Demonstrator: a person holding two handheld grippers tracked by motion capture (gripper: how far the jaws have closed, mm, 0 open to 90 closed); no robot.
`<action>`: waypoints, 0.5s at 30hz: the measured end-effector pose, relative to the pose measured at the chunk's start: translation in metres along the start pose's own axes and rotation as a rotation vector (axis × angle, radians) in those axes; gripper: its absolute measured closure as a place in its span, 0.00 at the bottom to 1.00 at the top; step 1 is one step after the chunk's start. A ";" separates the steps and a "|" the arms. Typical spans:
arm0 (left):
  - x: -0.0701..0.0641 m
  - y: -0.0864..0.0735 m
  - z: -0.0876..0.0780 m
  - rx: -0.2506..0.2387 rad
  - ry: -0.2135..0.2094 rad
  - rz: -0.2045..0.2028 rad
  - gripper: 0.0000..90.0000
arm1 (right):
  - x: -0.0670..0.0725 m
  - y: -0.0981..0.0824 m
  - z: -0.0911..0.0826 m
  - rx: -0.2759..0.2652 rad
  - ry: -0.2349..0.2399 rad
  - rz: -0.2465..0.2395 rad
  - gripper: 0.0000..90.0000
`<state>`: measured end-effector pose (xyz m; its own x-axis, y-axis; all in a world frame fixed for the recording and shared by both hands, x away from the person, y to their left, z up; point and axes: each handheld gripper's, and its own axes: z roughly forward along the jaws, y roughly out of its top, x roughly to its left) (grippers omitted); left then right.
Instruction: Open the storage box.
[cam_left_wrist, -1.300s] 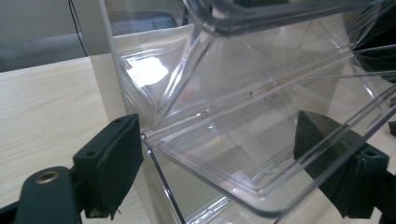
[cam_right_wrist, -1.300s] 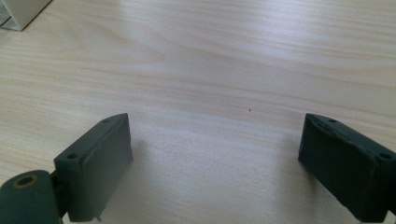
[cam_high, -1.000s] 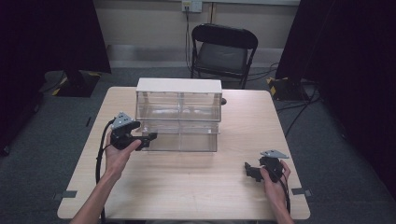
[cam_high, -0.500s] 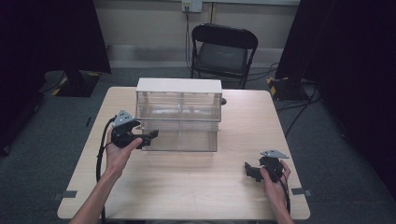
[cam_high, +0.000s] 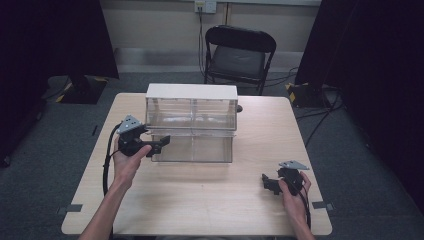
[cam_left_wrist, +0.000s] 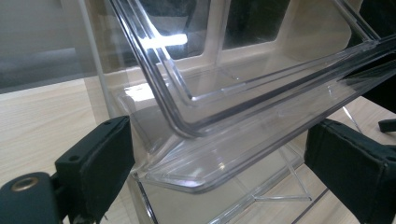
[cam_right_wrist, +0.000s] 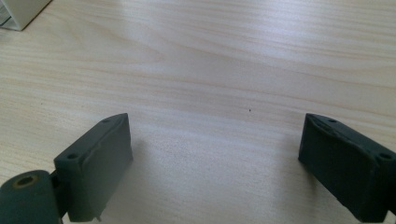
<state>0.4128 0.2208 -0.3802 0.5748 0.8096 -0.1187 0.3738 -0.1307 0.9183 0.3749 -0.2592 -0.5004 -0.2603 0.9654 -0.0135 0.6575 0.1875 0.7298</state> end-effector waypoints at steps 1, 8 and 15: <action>0.000 0.000 0.000 -0.001 -0.001 0.000 0.09 | 0.000 0.000 0.000 0.000 0.000 0.000 0.10; 0.000 -0.001 0.000 -0.010 0.001 -0.016 0.10 | 0.000 0.000 0.000 0.000 0.000 0.000 0.10; 0.001 -0.002 0.001 0.000 0.004 -0.023 0.12 | 0.000 0.000 0.000 0.000 0.000 0.000 0.10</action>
<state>0.4137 0.2215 -0.3831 0.5633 0.8146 -0.1384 0.3871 -0.1122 0.9152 0.3749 -0.2592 -0.5004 -0.2603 0.9654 -0.0136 0.6576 0.1875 0.7297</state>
